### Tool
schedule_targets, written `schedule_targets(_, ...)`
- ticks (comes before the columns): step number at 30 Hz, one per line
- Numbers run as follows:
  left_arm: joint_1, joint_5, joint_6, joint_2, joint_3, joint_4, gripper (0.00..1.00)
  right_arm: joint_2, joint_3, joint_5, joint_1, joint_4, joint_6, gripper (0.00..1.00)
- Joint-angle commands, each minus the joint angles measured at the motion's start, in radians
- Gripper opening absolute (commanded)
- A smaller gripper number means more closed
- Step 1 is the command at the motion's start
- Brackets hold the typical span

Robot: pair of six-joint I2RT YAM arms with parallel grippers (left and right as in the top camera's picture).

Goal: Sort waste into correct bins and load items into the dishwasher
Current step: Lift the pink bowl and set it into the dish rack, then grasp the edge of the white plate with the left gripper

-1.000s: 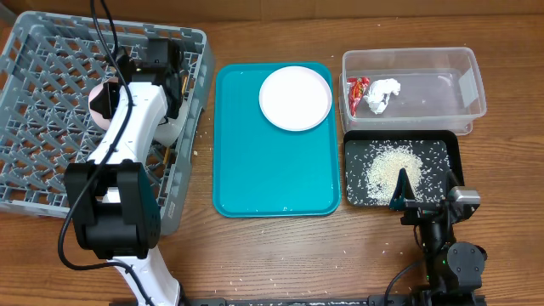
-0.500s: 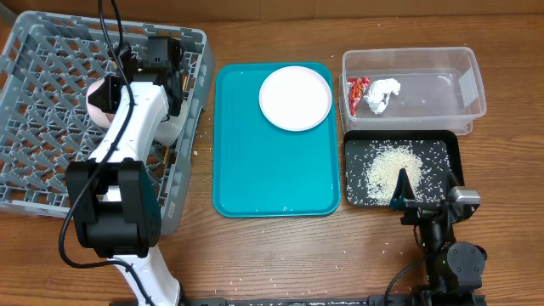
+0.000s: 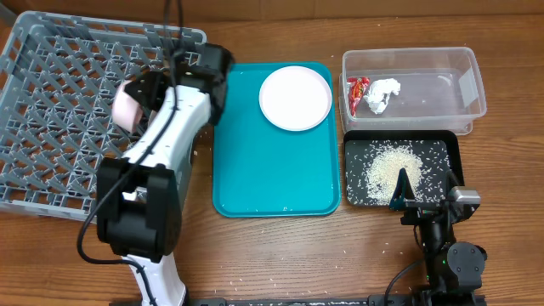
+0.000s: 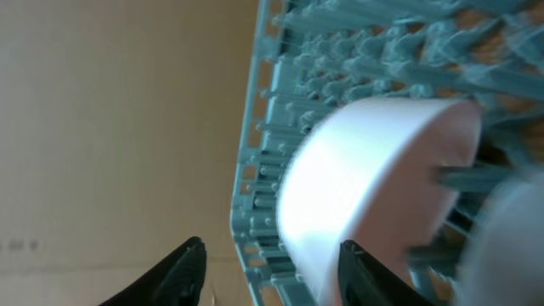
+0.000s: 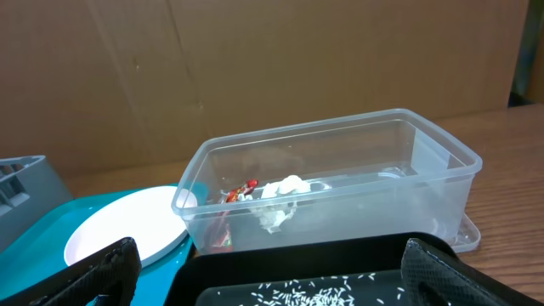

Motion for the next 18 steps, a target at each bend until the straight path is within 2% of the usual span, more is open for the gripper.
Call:
schedule_targets(1, -0.092, 0.118, -0.071, -0.036, 0.019, -0.076, 0.63, -0.008, -0.01, -0.002, -0.005, 0.004, -0.004, 1.0)
schedule_targets(2, -0.121, 0.158, -0.101, -0.055, 0.038, -0.104, 0.64, -0.008, -0.01, -0.002, -0.005, 0.004, -0.004, 1.0)
schedule_targets(4, -0.207, 0.398, -0.138, -0.117, 0.138, -0.183, 0.67, -0.008, -0.01, -0.002, -0.005, 0.004, -0.004, 1.0)
schedule_targets(5, -0.249, 0.673, -0.145, -0.151, 0.2, -0.196, 0.65, -0.008, -0.01, -0.002, -0.005, 0.004, -0.004, 1.0)
schedule_targets(6, -0.287, 0.993, -0.145, -0.178, 0.221, -0.132, 0.64, -0.008, -0.01, -0.002, -0.005, 0.004, -0.004, 1.0)
schedule_targets(7, -0.304, 1.157, -0.142, -0.179, 0.221, -0.077, 0.64, -0.008, -0.01, -0.002, -0.005, 0.004, -0.004, 1.0)
schedule_targets(8, -0.312, 1.218, -0.131, -0.172, 0.219, -0.043, 0.64, -0.008, -0.01, -0.002, -0.005, 0.003, -0.004, 1.0)
schedule_targets(9, -0.318, 1.244, -0.132, -0.154, 0.216, -0.002, 0.7, -0.008, -0.01, -0.002, -0.005, 0.004, -0.004, 1.0)
schedule_targets(10, -0.318, 1.235, -0.164, -0.136, 0.216, 0.018, 0.8, -0.008, -0.01, -0.002, -0.005, 0.004, -0.004, 1.0)
schedule_targets(12, -0.31, 1.199, -0.269, -0.089, 0.216, 0.042, 0.84, -0.008, -0.01, -0.002, -0.005, 0.004, -0.004, 1.0)
schedule_targets(13, -0.304, 1.184, -0.316, -0.065, 0.216, 0.049, 0.83, -0.008, -0.01, -0.002, -0.005, 0.004, -0.004, 1.0)
schedule_targets(14, -0.284, 1.165, -0.423, -0.006, 0.216, 0.065, 0.75, -0.008, -0.01, -0.002, -0.005, 0.004, -0.004, 1.0)
schedule_targets(15, -0.271, 1.167, -0.484, 0.027, 0.216, 0.074, 0.73, -0.008, -0.01, -0.002, -0.005, 0.004, -0.004, 1.0)
schedule_targets(18, -0.243, 1.206, -0.586, 0.108, 0.216, 0.096, 0.63, -0.008, -0.01, -0.002, -0.005, 0.004, -0.004, 1.0)
